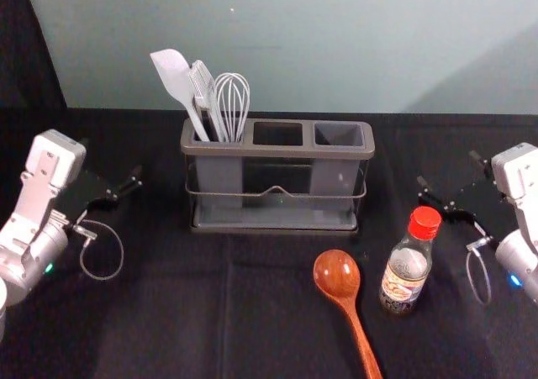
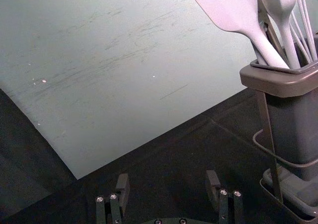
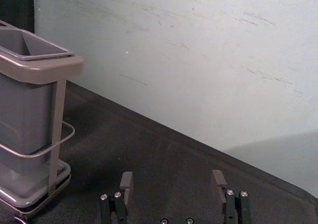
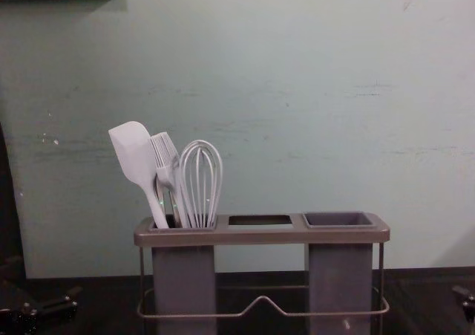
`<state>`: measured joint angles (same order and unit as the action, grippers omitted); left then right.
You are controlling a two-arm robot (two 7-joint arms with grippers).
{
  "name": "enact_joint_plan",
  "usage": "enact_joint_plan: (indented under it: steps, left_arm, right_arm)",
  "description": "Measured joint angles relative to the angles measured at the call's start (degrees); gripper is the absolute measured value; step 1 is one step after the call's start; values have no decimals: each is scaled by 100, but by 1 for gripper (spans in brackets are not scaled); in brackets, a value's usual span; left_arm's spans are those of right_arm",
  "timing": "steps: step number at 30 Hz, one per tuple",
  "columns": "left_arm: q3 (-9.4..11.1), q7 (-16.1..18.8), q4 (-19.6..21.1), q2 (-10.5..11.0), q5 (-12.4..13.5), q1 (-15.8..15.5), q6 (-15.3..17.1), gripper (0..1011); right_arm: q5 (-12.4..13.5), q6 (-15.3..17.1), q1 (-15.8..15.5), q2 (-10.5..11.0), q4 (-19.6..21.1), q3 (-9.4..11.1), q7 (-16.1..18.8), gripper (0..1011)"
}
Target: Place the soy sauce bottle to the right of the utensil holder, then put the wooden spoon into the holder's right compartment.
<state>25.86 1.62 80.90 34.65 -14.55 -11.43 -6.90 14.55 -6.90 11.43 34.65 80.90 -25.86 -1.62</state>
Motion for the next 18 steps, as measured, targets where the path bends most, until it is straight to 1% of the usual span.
enact_joint_plan:
  steps: [18]
  left_arm:
    - [0,0,0,0,0,0,0,1005]
  right_arm:
    - [0,0,0,0,0,0,0,1003]
